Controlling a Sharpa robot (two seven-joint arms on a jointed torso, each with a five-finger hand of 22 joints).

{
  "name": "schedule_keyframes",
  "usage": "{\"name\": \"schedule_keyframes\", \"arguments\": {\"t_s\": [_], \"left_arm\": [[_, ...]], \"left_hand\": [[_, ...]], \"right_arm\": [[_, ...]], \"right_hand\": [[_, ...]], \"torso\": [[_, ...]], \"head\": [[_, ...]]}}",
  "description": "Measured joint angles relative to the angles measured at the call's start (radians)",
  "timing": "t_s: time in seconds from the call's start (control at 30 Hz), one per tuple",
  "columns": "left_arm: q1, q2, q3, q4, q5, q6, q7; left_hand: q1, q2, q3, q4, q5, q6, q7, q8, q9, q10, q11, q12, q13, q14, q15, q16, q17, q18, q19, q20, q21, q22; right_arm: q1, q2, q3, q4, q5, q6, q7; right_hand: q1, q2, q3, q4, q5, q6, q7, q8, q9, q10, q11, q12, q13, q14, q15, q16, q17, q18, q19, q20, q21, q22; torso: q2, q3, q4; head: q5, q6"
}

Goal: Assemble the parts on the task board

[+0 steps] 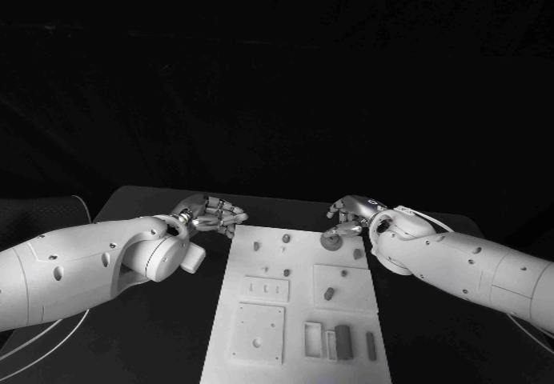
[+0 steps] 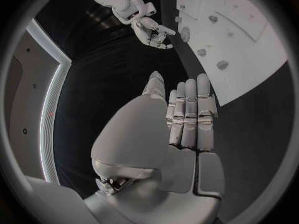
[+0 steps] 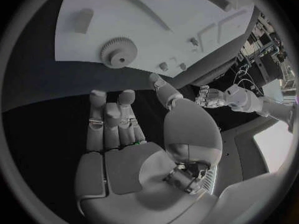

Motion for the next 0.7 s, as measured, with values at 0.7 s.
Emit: {"name": "schedule_keyframes", "arguments": {"t_s": [0.7], "left_arm": [[0.000, 0.009, 0.000, -0.011, 0.000, 0.003, -0.002]], "left_hand": [[-0.004, -0.004, 0.000, 0.000, 0.000, 0.000, 0.000, 0.000, 0.000, 0.000, 0.000, 0.000, -0.001, 0.000, 0.000, 0.000, 0.000, 0.000, 0.000, 0.000, -0.004, 0.001]], "right_arm": [[-0.022, 0.039, 0.000, -0.115, 0.029, 0.100, 0.013]], "right_hand": [[-0.011, -0.038, 0.004, 0.059, 0.000, -0.100, 0.018, -0.029, 0.001, -0.056, 0.027, 0.054, 0.018, -0.046, 0.034, 0.018, 0.007, -0.008, -0.032, 0.010, -0.008, 0.001]], "torso": [[0.000, -0.0029, 0.0032]], "head": [[-0.008, -0.001]]}}
